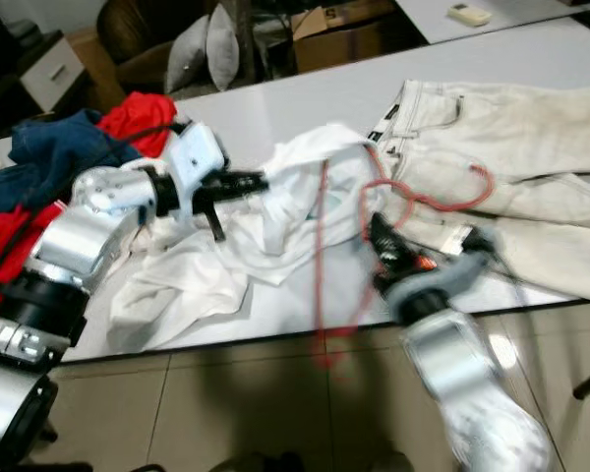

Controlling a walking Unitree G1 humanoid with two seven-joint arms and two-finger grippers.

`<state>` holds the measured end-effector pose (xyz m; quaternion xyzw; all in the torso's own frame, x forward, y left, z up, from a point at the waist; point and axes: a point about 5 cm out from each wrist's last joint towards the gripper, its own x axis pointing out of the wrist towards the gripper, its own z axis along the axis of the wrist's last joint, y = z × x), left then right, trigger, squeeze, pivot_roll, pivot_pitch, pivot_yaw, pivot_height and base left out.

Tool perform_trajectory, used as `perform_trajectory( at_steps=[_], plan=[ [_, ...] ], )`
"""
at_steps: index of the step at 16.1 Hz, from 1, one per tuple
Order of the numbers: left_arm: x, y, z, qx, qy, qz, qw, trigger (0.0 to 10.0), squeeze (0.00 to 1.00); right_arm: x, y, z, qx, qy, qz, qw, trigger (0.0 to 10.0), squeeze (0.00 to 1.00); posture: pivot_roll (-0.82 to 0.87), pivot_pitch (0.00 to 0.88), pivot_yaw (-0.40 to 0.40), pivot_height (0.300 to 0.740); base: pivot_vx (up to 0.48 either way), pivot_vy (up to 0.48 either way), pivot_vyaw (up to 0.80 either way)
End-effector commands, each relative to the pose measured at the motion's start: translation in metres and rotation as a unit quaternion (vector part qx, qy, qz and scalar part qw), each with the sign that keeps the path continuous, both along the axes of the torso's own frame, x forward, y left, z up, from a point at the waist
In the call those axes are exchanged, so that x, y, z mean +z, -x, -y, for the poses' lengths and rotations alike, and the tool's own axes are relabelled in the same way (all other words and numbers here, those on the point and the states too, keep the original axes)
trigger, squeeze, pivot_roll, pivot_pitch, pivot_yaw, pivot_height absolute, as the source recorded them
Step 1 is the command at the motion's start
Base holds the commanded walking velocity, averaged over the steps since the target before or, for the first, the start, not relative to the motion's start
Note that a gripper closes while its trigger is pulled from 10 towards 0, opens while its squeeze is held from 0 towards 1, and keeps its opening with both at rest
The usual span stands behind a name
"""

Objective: Hang hanger

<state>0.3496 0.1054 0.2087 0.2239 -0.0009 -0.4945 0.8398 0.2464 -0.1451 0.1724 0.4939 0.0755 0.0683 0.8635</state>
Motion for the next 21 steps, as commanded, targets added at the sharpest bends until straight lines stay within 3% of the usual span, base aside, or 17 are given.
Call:
perform_trajectory(
  at_steps=[1,4,6,8,11,14,16,17,19,21],
  plan=[
    [-0.001,0.003,0.000,-0.006,0.007,-0.011,1.000,0.0,0.00,0.001,-0.012,-0.012,-0.011,-0.017,-0.008,1.000,10.0,0.00,-0.09,0.073,0.282,0.740,0.000,0.000,0.00],
    [-0.007,0.007,0.002,-0.027,-0.013,-0.016,0.999,0.0,0.00,0.003,-0.042,-0.023,-0.057,-0.073,-0.022,0.995,10.0,0.00,-0.03,0.084,0.302,0.740,0.000,0.000,0.00],
    [-0.013,0.012,-0.004,-0.050,-0.039,-0.030,0.998,0.0,0.00,-0.001,-0.060,-0.030,-0.091,-0.067,-0.037,0.993,10.0,0.00,-0.02,0.087,0.308,0.740,0.000,0.000,0.00],
    [-0.016,0.014,-0.008,-0.054,-0.063,-0.031,0.996,0.0,0.00,-0.004,-0.066,-0.030,-0.104,-0.045,-0.041,0.993,10.0,0.00,-0.01,0.085,0.304,0.740,0.000,0.000,0.00],
    [-0.019,0.018,-0.016,-0.066,-0.075,-0.052,0.994,0.0,0.00,-0.002,-0.071,-0.026,-0.131,-0.061,-0.037,0.989,10.0,0.00,-0.01,0.080,0.295,0.740,0.000,0.000,0.00],
    [-0.023,0.036,-0.022,-0.134,-0.069,-0.132,0.980,0.0,0.00,0.003,-0.078,-0.021,-0.149,-0.070,-0.026,0.986,10.0,0.00,-0.02,0.070,0.286,0.740,0.000,0.000,0.00],
    [-0.023,0.050,-0.019,-0.175,-0.039,-0.210,0.961,0.0,0.00,0.009,-0.083,-0.021,-0.143,-0.061,-0.012,0.988,10.0,0.00,-0.03,0.058,0.278,0.740,0.000,0.000,0.00],
    [-0.021,0.052,-0.017,-0.181,-0.024,-0.220,0.958,0.0,0.00,0.011,-0.084,-0.021,-0.138,-0.057,-0.008,0.989,10.0,0.00,-0.04,0.051,0.273,0.740,0.000,0.000,0.00],
    [-0.010,0.039,-0.005,-0.144,0.048,-0.175,0.973,0.0,0.00,0.013,-0.082,-0.029,-0.104,-0.042,-0.004,0.994,10.0,0.00,-0.05,0.038,0.254,0.740,0.000,0.000,0.00],
    [0.003,0.016,0.002,-0.056,0.115,-0.129,0.983,0.0,0.00,0.014,-0.077,-0.037,-0.060,-0.004,0.001,0.998,10.0,0.00,-0.07,0.032,0.225,0.740,0.000,0.000,0.00]
  ],
)
